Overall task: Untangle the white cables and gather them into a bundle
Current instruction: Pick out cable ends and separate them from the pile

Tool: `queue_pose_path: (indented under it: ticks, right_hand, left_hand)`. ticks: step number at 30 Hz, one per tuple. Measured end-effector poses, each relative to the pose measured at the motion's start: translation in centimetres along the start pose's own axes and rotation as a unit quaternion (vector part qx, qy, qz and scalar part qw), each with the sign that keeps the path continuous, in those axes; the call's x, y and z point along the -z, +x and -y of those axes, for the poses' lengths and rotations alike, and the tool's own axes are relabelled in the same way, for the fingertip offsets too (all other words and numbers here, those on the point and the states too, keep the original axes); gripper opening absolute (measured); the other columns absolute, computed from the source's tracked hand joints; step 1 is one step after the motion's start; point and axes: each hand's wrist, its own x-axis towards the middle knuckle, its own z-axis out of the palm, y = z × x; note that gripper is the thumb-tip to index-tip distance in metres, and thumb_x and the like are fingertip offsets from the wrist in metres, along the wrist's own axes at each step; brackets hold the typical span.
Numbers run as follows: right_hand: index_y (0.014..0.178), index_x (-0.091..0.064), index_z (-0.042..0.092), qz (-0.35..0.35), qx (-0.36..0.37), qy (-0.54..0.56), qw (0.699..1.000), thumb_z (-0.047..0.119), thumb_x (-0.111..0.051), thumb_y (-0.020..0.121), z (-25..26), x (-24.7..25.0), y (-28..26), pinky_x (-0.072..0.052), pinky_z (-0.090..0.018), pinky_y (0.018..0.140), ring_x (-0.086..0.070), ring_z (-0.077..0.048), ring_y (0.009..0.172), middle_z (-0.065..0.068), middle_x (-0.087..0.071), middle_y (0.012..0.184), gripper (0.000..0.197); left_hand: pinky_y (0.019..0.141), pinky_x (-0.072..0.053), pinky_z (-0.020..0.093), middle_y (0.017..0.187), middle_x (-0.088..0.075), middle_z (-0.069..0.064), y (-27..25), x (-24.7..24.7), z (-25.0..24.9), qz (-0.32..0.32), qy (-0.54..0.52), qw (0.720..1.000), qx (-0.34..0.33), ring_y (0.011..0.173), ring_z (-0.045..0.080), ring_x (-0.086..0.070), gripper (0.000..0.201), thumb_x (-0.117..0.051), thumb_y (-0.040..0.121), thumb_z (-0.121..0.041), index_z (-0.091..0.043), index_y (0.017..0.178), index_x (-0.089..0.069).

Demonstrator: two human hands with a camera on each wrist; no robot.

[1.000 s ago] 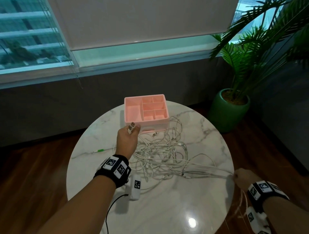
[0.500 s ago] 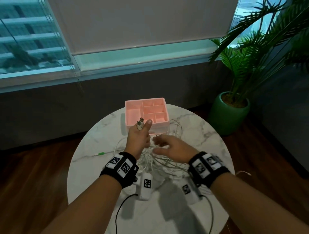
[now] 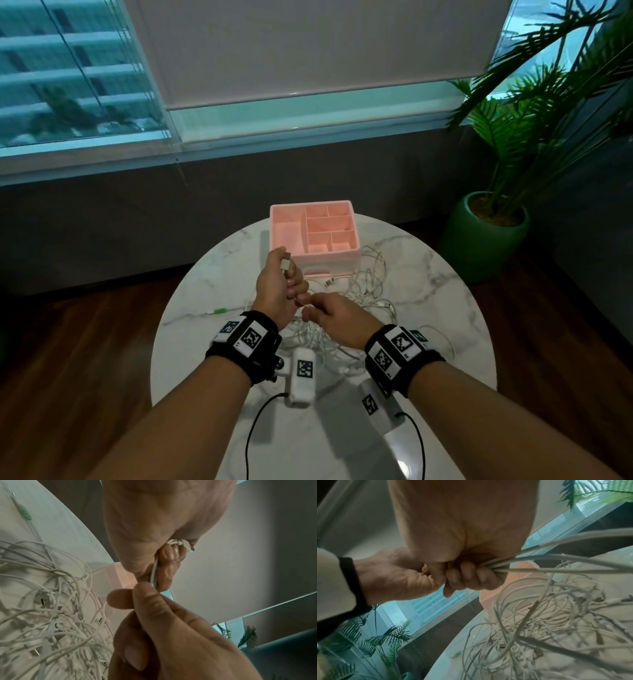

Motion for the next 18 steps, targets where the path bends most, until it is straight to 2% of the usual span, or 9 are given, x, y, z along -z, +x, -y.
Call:
queue_pose_path:
  ticks: [1, 3, 5, 8, 10, 12, 13, 15, 18]
  right_hand:
    - [0.104, -0.067, 0.016, -0.004, 0.0, 0.01, 1.0, 0.043, -0.049, 0.1, 0.0, 0.0, 0.0, -0.05, -0.041, 0.072, -0.064, -0.019, 0.073, -0.006, -0.069, 0.08, 0.033]
    - [0.096, -0.068, 0.011, -0.014, -0.001, 0.035, 0.999, 0.038, -0.05, 0.102, 0.2, 0.2, -0.1, -0.041, -0.027, 0.061, -0.053, 0.002, 0.057, 0.01, -0.058, 0.065, 0.033]
    - [0.092, -0.068, 0.014, -0.02, 0.002, 0.043, 0.999, 0.036, -0.049, 0.103, 0.4, 0.4, -0.2, -0.035, -0.021, 0.058, -0.048, 0.007, 0.052, 0.014, -0.052, 0.061, 0.032]
    - [0.088, -0.064, 0.017, -0.027, 0.012, 0.033, 0.999, 0.036, -0.045, 0.105, 0.6, 0.3, -0.3, -0.036, -0.024, 0.059, -0.049, 0.001, 0.058, 0.012, -0.054, 0.067, 0.032]
    - [0.084, -0.06, 0.017, -0.058, 0.014, 0.028, 0.998, 0.035, -0.043, 0.105, 0.7, 0.4, -0.2, -0.037, -0.027, 0.059, -0.049, -0.004, 0.059, 0.011, -0.053, 0.067, 0.033]
    - [0.082, -0.059, 0.016, -0.1, 0.022, 0.037, 0.994, 0.033, -0.042, 0.106, 0.7, 0.6, 0.3, -0.037, -0.03, 0.06, -0.049, -0.006, 0.06, 0.01, -0.053, 0.067, 0.034]
    - [0.083, -0.06, 0.016, -0.114, 0.025, 0.043, 0.992, 0.033, -0.041, 0.106, 0.7, 0.8, 0.6, -0.036, -0.03, 0.061, -0.05, -0.006, 0.062, 0.01, -0.055, 0.069, 0.034]
    - [0.091, -0.063, 0.014, -0.116, 0.022, 0.046, 0.992, 0.034, -0.039, 0.107, 0.7, 0.8, 1.2, -0.04, -0.031, 0.063, -0.056, -0.011, 0.067, 0.006, -0.061, 0.077, 0.035]
    - [0.088, -0.06, 0.017, -0.087, 0.016, 0.025, 0.996, 0.036, -0.039, 0.106, 0.8, 0.1, 1.5, -0.042, -0.032, 0.062, -0.055, -0.011, 0.064, 0.006, -0.059, 0.074, 0.034]
  left_hand:
    - [0.044, -0.02, 0.023, 0.053, -0.023, -0.001, 0.1, -0.1, -0.1, -0.001, -0.004, 1.0, -0.005, 0.041, 0.012, -0.017, 0.044, -0.044, 0.098, -0.036, -0.016, 0.06, -0.036]
    - [0.043, -0.018, 0.022, 0.053, -0.025, -0.002, 0.2, 0.0, -0.4, -0.005, -0.021, 1.0, -0.013, 0.041, 0.012, -0.018, 0.039, -0.041, 0.096, -0.028, -0.016, 0.059, -0.037]
    - [0.042, -0.018, 0.021, 0.054, -0.028, -0.001, 0.4, 0.0, -0.6, -0.008, -0.03, 0.999, -0.018, 0.041, 0.011, -0.018, 0.033, -0.04, 0.093, -0.023, -0.015, 0.061, -0.04]
    - [0.04, -0.023, 0.022, 0.056, -0.033, 0.001, 0.5, 0.1, -0.9, -0.011, -0.032, 0.999, -0.032, 0.041, 0.012, -0.023, 0.024, -0.041, 0.091, -0.02, -0.012, 0.069, -0.047]
    - [0.049, -0.037, 0.026, 0.059, -0.045, 0.004, 0.6, 0.2, -1.1, 0.017, -0.042, 0.998, -0.046, 0.045, 0.015, -0.037, 0.029, -0.044, 0.098, -0.032, -0.01, 0.083, -0.055]
    - [0.065, -0.047, 0.035, 0.071, -0.059, 0.009, 0.5, 0.4, -1.1, 0.068, -0.015, 0.997, -0.041, 0.06, 0.021, -0.056, 0.057, -0.044, 0.095, -0.063, -0.008, 0.103, -0.06]
    - [0.069, -0.049, 0.038, 0.078, -0.063, 0.011, 0.4, 0.5, -0.9, 0.088, 0.015, 0.995, -0.036, 0.068, 0.024, -0.061, 0.069, -0.043, 0.09, -0.07, -0.007, 0.11, -0.06]
    - [0.065, -0.048, 0.038, 0.082, -0.065, 0.012, 0.2, 0.4, -0.7, 0.099, 0.083, 0.991, -0.043, 0.074, 0.025, -0.064, 0.06, -0.043, 0.096, -0.06, -0.005, 0.112, -0.06]
    - [0.058, -0.042, 0.034, 0.068, -0.056, 0.007, 0.6, 0.3, -0.3, 0.049, 0.148, 0.985, -0.078, 0.069, 0.023, -0.059, 0.031, -0.041, 0.108, -0.025, -0.005, 0.099, -0.063]
